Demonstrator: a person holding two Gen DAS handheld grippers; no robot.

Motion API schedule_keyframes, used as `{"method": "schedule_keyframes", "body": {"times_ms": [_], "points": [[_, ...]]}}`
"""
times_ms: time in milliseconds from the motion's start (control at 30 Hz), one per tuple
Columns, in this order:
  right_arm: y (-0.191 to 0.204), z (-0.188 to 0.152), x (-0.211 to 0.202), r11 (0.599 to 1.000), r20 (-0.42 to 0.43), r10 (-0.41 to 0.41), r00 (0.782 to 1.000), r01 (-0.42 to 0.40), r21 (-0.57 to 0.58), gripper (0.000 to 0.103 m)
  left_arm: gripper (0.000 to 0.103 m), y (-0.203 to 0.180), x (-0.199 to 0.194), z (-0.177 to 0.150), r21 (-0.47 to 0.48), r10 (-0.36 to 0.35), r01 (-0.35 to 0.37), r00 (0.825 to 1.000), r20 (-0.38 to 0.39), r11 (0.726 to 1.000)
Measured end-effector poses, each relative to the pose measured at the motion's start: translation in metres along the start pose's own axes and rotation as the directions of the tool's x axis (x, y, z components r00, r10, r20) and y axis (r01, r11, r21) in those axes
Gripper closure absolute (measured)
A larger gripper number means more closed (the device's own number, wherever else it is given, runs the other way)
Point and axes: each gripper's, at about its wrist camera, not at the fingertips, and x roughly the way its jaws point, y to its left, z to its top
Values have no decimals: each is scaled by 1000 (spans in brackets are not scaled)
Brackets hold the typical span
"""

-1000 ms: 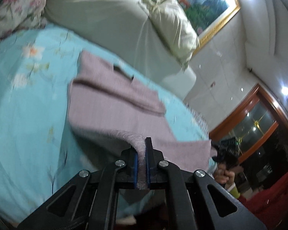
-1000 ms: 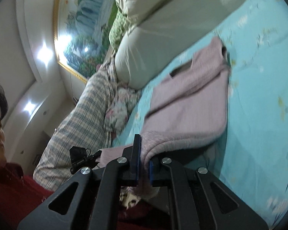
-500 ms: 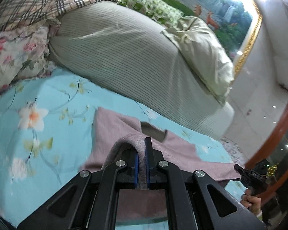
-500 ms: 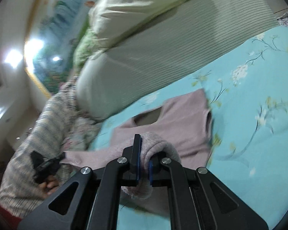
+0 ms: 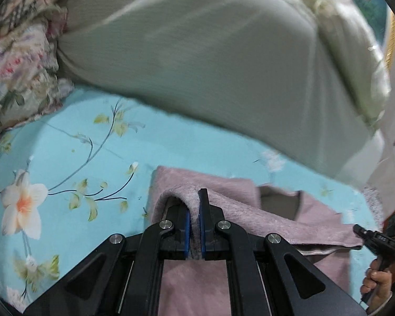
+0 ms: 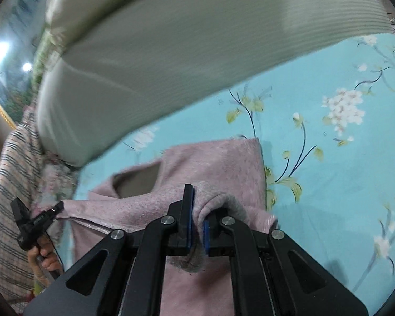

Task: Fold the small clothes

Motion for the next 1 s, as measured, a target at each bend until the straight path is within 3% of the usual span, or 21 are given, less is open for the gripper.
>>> {"method": "schedule_keyframes", "body": {"times_ms": [133, 267, 300, 333, 367, 400, 433, 500, 567, 633, 733, 800, 867, 900, 967, 1000], "points": [[-12, -3, 33, 999, -68, -26, 997, 29, 40, 95, 98, 7, 44, -11, 22, 70, -69, 995, -66, 997], [-23, -5, 21, 993, -42, 20, 999, -15, 119, 92, 91, 16, 55, -24, 4, 62, -62, 990, -124, 998], [-25, -8, 9, 990, -12, 23, 1000, -21, 137, 88, 80, 18, 46, -30, -7, 27, -28, 992, -125, 1000], [-26, -11, -6, 989, 28, 15, 999, -19, 148, 75, 65, 18, 40, -34, -7, 12, -13, 992, -125, 1000], [-25, -15, -19, 989, 65, 0, 998, -10, 149, 63, 59, 17, 28, -43, 2, -4, 4, 993, -121, 1000], [-23, -20, -34, 990, 109, -20, 994, 5, 140, 61, 54, 14, 21, -49, 11, -16, 18, 993, -116, 1000], [-16, -27, -48, 994, 155, -25, 988, 8, 109, 61, 54, 10, 13, -57, 27, -38, 42, 992, -117, 999], [5, -40, -52, 1000, 143, 17, 990, -20, 14, 61, 54, -6, 1, -80, 87, -106, 121, 982, -158, 989], [40, -55, -29, 988, -14, 61, 998, -62, -143, 61, 54, -22, -1, -97, 145, -151, 182, 968, -201, 972], [75, -73, -1, 950, -151, 26, 988, -71, -303, 61, 54, -40, 6, -112, 195, -161, 214, 953, -256, 957], [104, -86, 33, 891, -257, -22, 966, -98, -444, 62, 54, -59, 28, -118, 257, -129, 216, 940, -317, 942], [104, -84, 51, 872, -274, -83, 958, -63, -485, 63, 54, -63, 48, -111, 317, -87, 199, 939, -334, 927], [94, -68, 64, 865, -230, -155, 961, 19, -501, 64, 56, -63, 59, -97, 320, -83, 196, 938, -335, 927], [88, -60, 66, 874, -211, -164, 964, 43, -484, 64, 58, -61, 67, -86, 308, -88, 200, 935, -343, 930], [64, -30, 69, 930, -168, -146, 975, 77, -359, 65, 61, -60, 79, -69, 308, -78, 188, 938, -338, 933], [52, -17, 68, 955, -142, -127, 982, 82, -287, 66, 64, -59, 88, -58, 329, -43, 148, 950, -308, 933]]}}
